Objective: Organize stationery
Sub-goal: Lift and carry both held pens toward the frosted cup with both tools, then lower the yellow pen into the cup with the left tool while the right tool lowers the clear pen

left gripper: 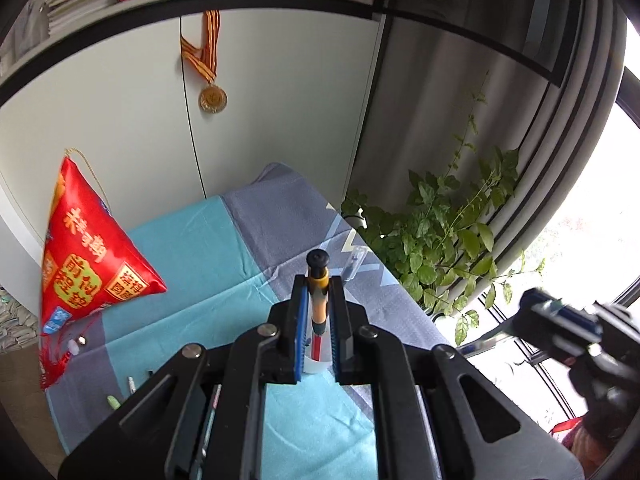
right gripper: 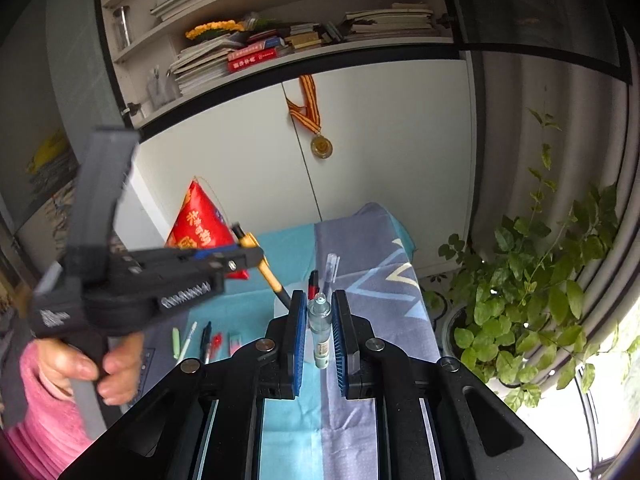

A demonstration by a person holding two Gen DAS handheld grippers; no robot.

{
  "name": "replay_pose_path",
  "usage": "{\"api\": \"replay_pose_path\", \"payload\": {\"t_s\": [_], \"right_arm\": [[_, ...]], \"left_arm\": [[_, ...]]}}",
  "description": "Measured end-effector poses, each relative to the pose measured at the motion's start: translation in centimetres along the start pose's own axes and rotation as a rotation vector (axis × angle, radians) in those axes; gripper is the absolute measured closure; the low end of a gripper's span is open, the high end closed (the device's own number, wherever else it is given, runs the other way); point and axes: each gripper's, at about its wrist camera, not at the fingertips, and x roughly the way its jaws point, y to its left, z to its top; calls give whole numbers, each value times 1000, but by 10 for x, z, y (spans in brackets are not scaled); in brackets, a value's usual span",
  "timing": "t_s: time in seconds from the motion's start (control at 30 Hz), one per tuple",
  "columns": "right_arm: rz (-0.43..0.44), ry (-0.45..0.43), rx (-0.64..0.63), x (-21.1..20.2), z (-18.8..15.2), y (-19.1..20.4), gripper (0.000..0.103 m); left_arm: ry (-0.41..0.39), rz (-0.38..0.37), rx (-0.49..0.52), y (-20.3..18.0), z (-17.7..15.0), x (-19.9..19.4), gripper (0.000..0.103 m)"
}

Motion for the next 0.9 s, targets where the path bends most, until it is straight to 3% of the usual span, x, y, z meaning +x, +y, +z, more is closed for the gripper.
{"api": "replay_pose_path", "payload": {"t_s": [0.43, 0.9], "right_arm": [[-5, -19, 19, 36, 23, 4, 89], [-9, 62, 52, 75, 17, -2, 90]], "left_arm": [[111, -18, -48, 21, -16, 46, 95], [94, -32, -58, 26, -25, 41, 94]]}}
